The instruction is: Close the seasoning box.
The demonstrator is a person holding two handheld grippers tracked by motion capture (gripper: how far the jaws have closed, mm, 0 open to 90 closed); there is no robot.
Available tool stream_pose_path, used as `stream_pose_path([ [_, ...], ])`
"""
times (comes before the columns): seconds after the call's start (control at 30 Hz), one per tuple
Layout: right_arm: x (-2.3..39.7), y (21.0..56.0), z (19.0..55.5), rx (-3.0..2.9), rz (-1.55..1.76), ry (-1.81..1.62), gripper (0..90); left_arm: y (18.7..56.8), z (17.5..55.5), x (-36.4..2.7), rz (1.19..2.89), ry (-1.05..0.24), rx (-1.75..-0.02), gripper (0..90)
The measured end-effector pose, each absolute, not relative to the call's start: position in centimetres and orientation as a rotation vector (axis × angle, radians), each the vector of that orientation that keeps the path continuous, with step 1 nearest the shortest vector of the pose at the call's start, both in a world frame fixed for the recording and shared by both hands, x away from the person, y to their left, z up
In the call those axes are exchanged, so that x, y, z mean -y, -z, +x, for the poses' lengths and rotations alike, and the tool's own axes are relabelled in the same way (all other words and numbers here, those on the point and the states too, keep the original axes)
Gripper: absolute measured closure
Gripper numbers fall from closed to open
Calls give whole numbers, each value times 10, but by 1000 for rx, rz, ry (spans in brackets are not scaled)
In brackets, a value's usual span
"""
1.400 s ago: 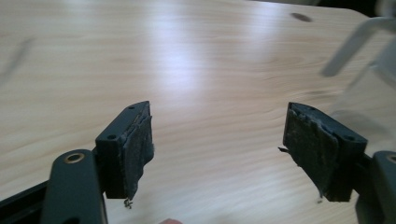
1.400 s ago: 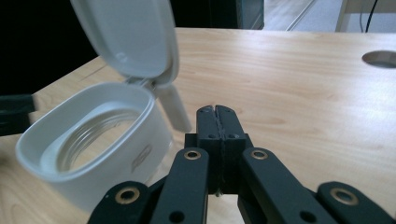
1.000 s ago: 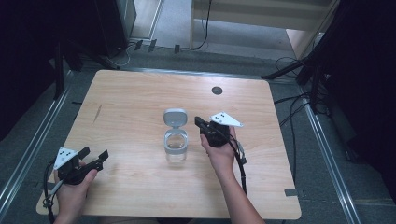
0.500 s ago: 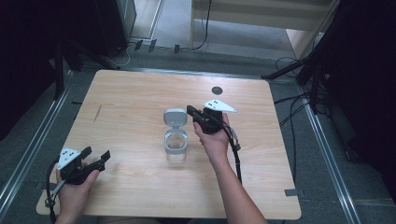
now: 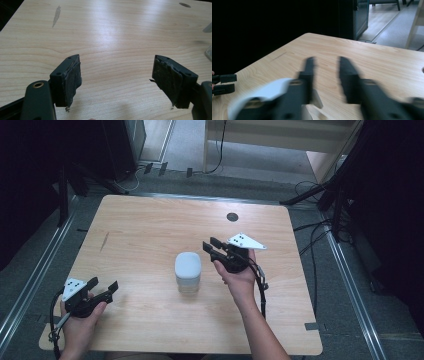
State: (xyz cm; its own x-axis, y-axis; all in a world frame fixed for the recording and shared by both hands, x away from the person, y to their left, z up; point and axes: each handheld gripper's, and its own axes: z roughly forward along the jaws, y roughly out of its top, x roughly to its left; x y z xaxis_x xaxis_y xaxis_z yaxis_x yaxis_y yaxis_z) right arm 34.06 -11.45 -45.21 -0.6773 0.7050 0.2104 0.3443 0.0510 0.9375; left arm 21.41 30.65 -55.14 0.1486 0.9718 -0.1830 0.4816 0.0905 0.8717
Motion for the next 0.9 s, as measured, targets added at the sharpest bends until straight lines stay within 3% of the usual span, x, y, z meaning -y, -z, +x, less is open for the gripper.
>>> stream_pose_path([
  [0.03, 118, 452, 339, -2005, 1080, -1639, 348, 551, 214, -307, 1525, -686, -1466, 238],
  [0.07, 118, 452, 339, -2005, 1080, -1639, 348, 551, 214, -306, 1527, -687, -1465, 238],
  [0.1, 126, 453, 337, -1981, 1108, -1587, 245, 551, 214, -306, 1529, -690, -1466, 238],
  [0.2, 139, 459, 335, -1969, 1141, -1542, 194, 551, 214, -307, 1526, -688, -1464, 238],
  [0.9, 246, 504, 289, -1844, 1339, -1392, 210, 551, 214, -306, 1528, -698, -1465, 240],
])
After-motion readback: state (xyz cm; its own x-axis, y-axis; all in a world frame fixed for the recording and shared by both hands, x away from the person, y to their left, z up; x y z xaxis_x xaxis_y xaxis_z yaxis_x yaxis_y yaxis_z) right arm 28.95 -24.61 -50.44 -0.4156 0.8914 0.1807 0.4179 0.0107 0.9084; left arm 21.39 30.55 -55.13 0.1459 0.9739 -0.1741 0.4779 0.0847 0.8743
